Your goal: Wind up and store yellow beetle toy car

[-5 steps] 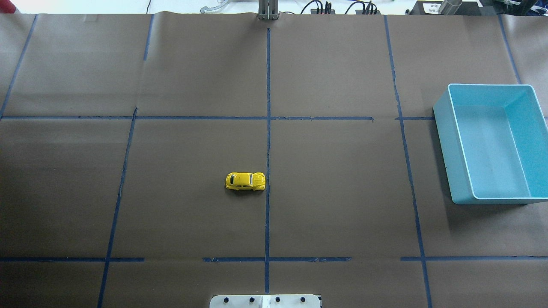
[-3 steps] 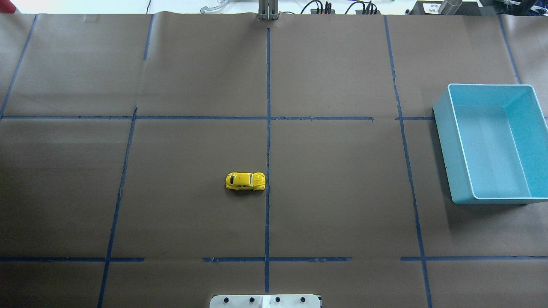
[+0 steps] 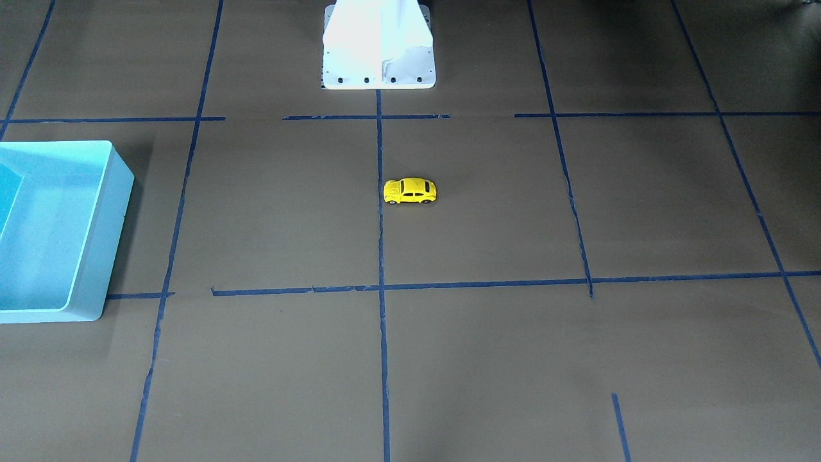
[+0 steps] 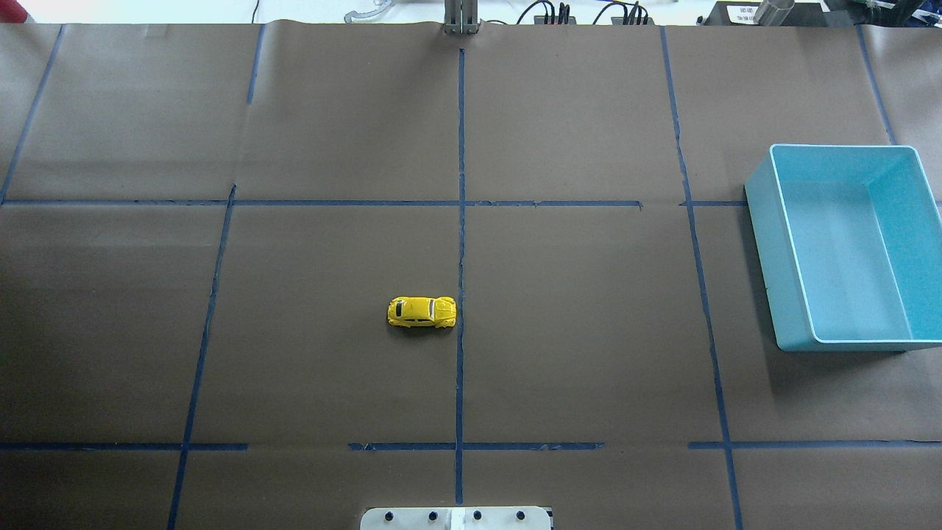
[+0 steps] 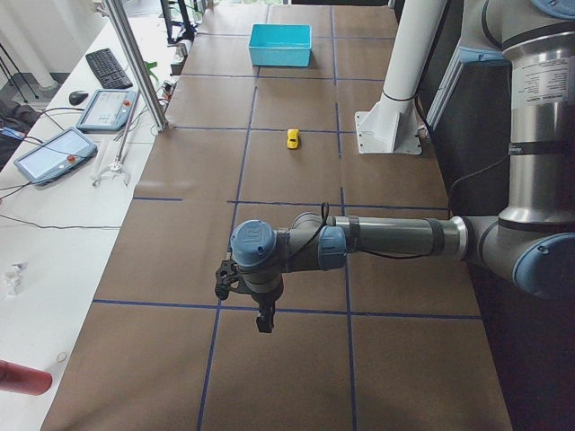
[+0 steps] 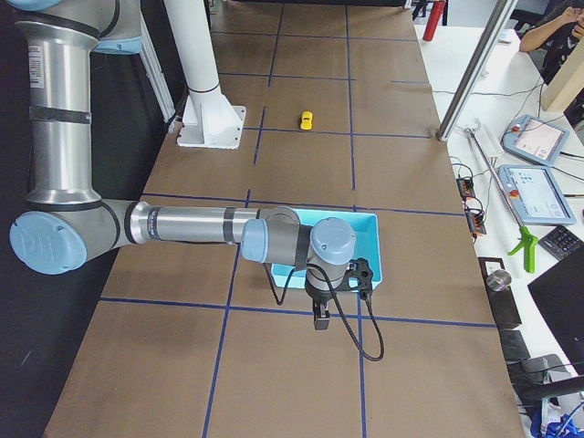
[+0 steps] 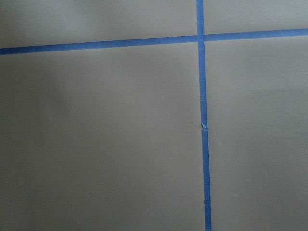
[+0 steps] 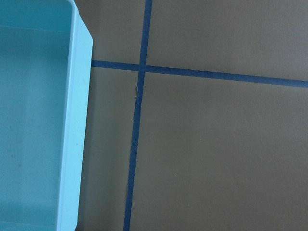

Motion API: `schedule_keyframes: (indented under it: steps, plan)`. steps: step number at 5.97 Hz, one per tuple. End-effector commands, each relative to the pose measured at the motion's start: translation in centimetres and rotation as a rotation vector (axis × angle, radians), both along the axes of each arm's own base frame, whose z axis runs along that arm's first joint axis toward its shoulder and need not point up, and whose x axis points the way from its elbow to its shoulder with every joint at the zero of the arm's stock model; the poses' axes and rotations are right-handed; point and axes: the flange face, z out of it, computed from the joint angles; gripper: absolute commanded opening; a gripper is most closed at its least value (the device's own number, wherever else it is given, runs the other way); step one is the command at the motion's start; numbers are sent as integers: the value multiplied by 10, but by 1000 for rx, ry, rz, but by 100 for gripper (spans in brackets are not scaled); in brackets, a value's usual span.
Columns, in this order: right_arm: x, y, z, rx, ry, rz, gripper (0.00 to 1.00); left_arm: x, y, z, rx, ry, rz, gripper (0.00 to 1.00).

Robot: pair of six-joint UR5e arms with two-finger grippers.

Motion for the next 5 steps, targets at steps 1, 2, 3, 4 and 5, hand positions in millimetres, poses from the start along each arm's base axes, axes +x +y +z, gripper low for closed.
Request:
schedule_keyframes:
  steps: [1,2,3,4,5]
  plan:
    - [0,0,0,-1,1,2,100,0,0,0,2,0,1,100]
    - [0,1,3,-10,2,2,100,0,0,0,-1,1,-3,100]
    - [0,3,5,-14,1,3,100,1,-1,-2,8,3,3,100]
    - [3,5,5,-13,-1,9,100,0,-1,-2,8,1,1,100]
    - [11,9,2,-7,-10,29,100,1,-3,-4,9,1,1,100]
